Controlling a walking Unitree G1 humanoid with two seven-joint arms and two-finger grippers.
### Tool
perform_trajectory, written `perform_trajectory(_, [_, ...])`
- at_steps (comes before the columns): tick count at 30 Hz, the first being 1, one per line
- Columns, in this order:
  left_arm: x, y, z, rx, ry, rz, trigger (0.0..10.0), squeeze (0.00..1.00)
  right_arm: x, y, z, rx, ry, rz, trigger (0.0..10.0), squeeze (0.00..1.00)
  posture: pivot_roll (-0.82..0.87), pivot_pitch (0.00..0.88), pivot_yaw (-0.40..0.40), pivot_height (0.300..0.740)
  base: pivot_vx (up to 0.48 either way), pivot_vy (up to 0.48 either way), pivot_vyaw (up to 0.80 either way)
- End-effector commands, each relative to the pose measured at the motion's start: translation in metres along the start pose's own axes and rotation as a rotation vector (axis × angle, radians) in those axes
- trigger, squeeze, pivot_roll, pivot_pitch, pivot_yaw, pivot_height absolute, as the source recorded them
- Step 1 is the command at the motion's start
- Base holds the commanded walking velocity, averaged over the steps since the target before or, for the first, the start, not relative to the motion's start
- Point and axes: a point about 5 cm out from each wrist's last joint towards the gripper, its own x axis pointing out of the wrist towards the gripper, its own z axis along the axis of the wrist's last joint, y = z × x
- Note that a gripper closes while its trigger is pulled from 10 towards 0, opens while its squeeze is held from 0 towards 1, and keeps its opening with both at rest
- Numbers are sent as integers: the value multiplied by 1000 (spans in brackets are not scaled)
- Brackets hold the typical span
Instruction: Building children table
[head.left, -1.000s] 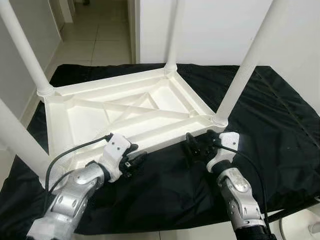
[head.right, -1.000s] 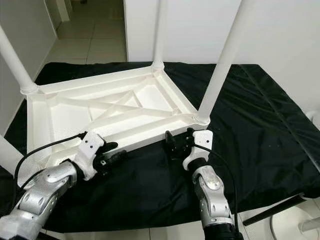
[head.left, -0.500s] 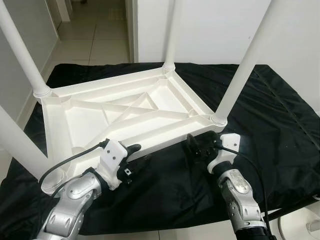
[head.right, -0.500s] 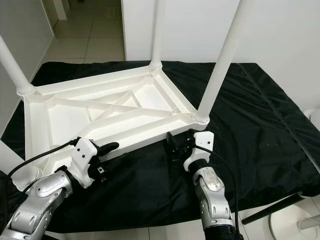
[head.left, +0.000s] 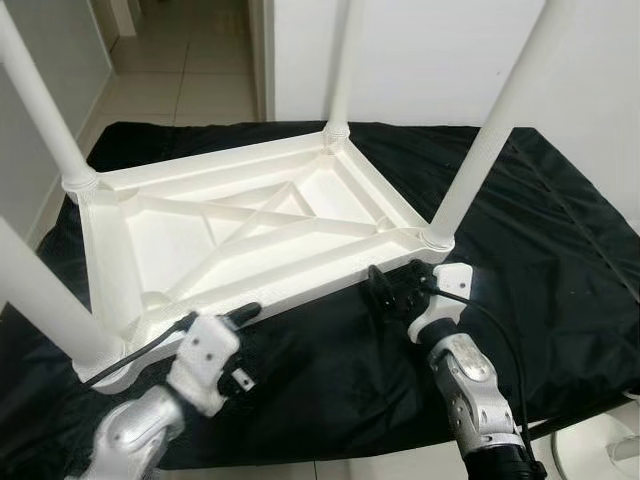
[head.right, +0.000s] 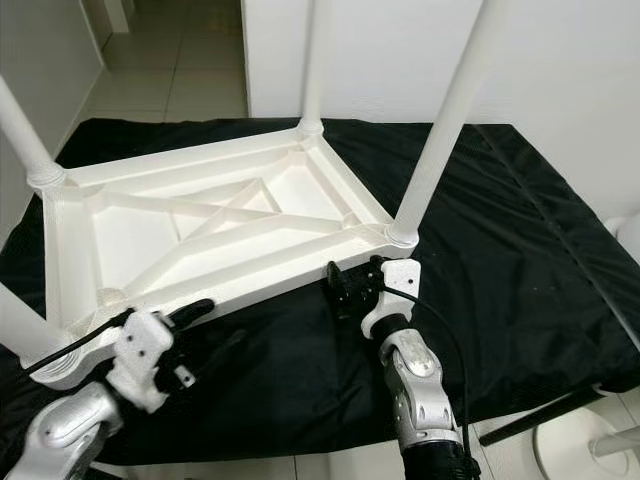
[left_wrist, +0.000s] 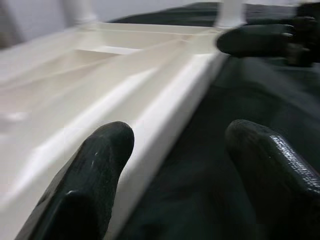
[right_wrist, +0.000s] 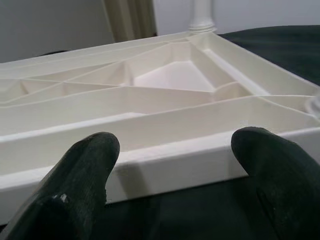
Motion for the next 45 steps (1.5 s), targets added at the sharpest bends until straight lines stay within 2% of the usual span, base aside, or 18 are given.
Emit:
perform_trajectory(1, [-9, 16, 1, -16, -19, 302, 10000, 0, 1, 1, -3, 0, 8, 12, 10000, 0, 30, 85, -21, 740, 0, 0, 0])
perform_trajectory(2, [-9, 16, 1, -16, -19, 302, 10000, 0, 1, 1, -3, 0, 8, 12, 10000, 0, 30, 85, -21, 740, 0, 0, 0])
perform_trajectory(4, [-38, 35, -3, 29, 10, 432, 10000, 0, 5, 1, -3, 1, 10, 26, 10000, 0, 103, 86, -50, 740, 0, 0, 0])
perform_trajectory(5, [-38, 35, -3, 29, 10, 432, 10000, 0, 5, 1, -3, 1, 10, 26, 10000, 0, 103, 86, -50, 740, 0, 0, 0])
perform_trajectory(7, [-56, 47, 1, 95, 18, 515, 10000, 0, 8, -1, -4, 5, 12, 31, 10000, 0, 135, 86, -72, 740, 0, 0, 0])
perform_trajectory(11, [-82, 52, -1, 128, 75, 529, 10000, 0, 16, 3, -6, 11, 18, 68, 10000, 0, 184, 87, -100, 740, 0, 0, 0])
perform_trajectory(16, [-86, 49, -2, 158, 99, 507, 10000, 0, 19, 4, -7, 13, 21, 79, 10000, 0, 225, 89, -125, 740, 0, 0, 0])
perform_trajectory(17, [-94, 45, -2, 152, 113, 504, 10000, 0, 24, 9, -7, 22, 21, 101, 10000, 0, 232, 88, -131, 740, 0, 0, 0])
perform_trajectory(21, [-101, 43, -2, 159, 123, 512, 10000, 0, 30, 13, -7, 31, 21, 121, 10000, 0, 259, 84, -149, 740, 0, 0, 0])
perform_trajectory(22, [-110, 43, -2, 159, 136, 531, 10000, 0, 34, 18, -8, 40, 23, 141, 10000, 0, 287, 84, -161, 740, 0, 0, 0])
perform_trajectory(24, [-110, 43, -2, 159, 136, 531, 10000, 0, 34, 18, -8, 40, 23, 141, 10000, 0, 287, 84, -161, 740, 0, 0, 0])
perform_trajectory(26, [-128, 49, -1, 147, 160, 568, 10000, 0, 40, 23, -9, 48, 26, 167, 10000, 0, 301, 83, -167, 740, 0, 0, 0])
perform_trajectory(27, [-128, 49, -1, 147, 160, 568, 10000, 0, 40, 23, -9, 48, 26, 167, 10000, 0, 301, 83, -167, 740, 0, 0, 0])
perform_trajectory(29, [-146, 58, -2, 152, 185, 611, 10000, 0, 43, 24, -9, 50, 28, 176, 10000, 0, 312, 85, -169, 740, 0, 0, 0])
perform_trajectory(30, [-146, 58, -2, 152, 185, 611, 10000, 0, 43, 24, -9, 50, 28, 176, 10000, 0, 312, 85, -169, 740, 0, 0, 0])
perform_trajectory(32, [-159, 64, 0, 166, 201, 643, 10000, 0, 44, 25, -11, 49, 31, 181, 10000, 0, 328, 88, -172, 740, 0, 0, 0])
perform_trajectory(35, [-169, 69, 2, 147, 205, 679, 10000, 0, 45, 25, -11, 51, 31, 180, 10000, 0, 332, 87, -168, 740, 0, 0, 0])
perform_trajectory(45, [-174, 70, 8, 119, 216, 637, 10000, 0, 44, 27, -14, 64, 24, 168, 10000, 0, 335, 88, -159, 740, 0, 0, 0])
